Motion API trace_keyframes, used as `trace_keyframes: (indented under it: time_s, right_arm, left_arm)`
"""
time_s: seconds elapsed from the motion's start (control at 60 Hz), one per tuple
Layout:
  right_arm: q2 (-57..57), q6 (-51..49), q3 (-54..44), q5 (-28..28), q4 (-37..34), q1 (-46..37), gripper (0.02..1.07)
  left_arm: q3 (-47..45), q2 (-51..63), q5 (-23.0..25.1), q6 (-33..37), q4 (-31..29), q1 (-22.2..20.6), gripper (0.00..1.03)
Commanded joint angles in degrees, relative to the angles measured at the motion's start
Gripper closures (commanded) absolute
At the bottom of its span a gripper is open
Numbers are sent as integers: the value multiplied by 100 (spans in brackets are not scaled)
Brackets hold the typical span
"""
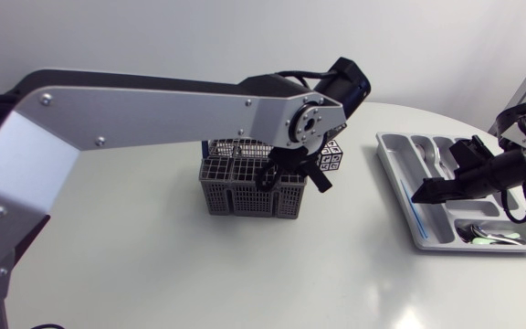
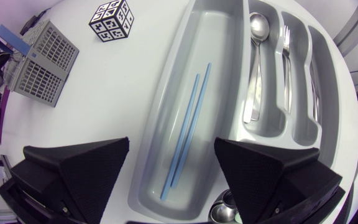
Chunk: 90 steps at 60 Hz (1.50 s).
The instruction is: Transfer all utensils from the basket to the drawer tray.
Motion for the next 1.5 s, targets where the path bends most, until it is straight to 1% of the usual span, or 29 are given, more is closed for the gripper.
trace_keyframes:
  time_s: [0.0, 0.183, 0.267, 0.367, 0.483, 0.683, 0.817, 0.883, 0.933, 0.967, 1.083, 1.167, 1.217, 1.3, 1.367, 1.4, 1.433, 1.45, 1.483]
  right_arm:
    - [-115, 57, -167, 25, 13, 63, 8]
    - [-185, 57, -176, 25, -13, 80, 8]
    - [-229, 57, -185, 25, -31, 98, 8]
    - [-299, 57, -202, 25, -49, 142, 8]
    - [-492, 48, -255, 16, -75, 221, 8]
    - [-1257, -40, -492, -71, -154, 537, 8]
    - [-1864, -92, -686, -107, -172, 836, 8]
    - [-2162, -119, -765, -221, -207, 1021, 8]
    - [-2356, -127, -809, -256, -277, 1144, 8]
    - [-2549, -136, -853, -379, -286, 1249, 8]
    - [-3217, -145, -1037, -423, -259, 1750, 8]
    - [-3586, -84, -1143, -370, -224, 2190, 12]
    - [-3762, -4, -1169, -274, -216, 2480, 12]
    - [-3929, 101, -1231, -63, -110, 2928, 16]
    - [-3991, 189, -1266, -1, -5, 3192, 16]
    - [-3991, 242, -1283, 52, 39, 3332, 17]
    - [-3999, 268, -1301, 139, 101, 3482, 19]
    - [-3999, 303, -1319, 219, 145, 3605, 21]
    - [-3999, 365, -1336, 315, 233, 3754, 22]
  left_arm:
    - [-195, -286, -85, 92, 40, -41, 100]
    - [-291, -593, -59, 118, 102, -50, 100]
    - [-344, -778, 134, 109, 119, -32, 100]
    - [-406, -927, 205, 109, 119, -32, 100]
    - [-502, -1138, 398, 83, 128, -6, 100]
    - [-669, -1621, 855, -40, 119, 82, 100]
    - [-766, -1973, 961, -93, 119, 170, 100]
    - [-819, -2087, 978, -93, 119, 187, 100]
    - [-871, -2175, 1110, -128, 119, 223, 100]
    - [-898, -2228, 1180, -181, 119, 249, 100]
    - [-889, -2289, 1734, -462, -101, 354, 100]
    - [-854, -2245, 2182, -646, -276, 469, 100]
    - [-801, -2158, 2516, -752, -408, 565, 100]
    - [-669, -1991, 3096, -910, -646, 706, 100]
    - [-590, -1894, 3501, -1016, -769, 785, 100]
    - [-546, -1832, 3624, -1033, -848, 794, 100]
    - [-529, -1797, 3738, -1060, -892, 811, 100]
    - [-511, -1753, 3905, -1112, -936, 847, 100]
    - [-476, -1701, 4081, -1139, -988, 882, 100]
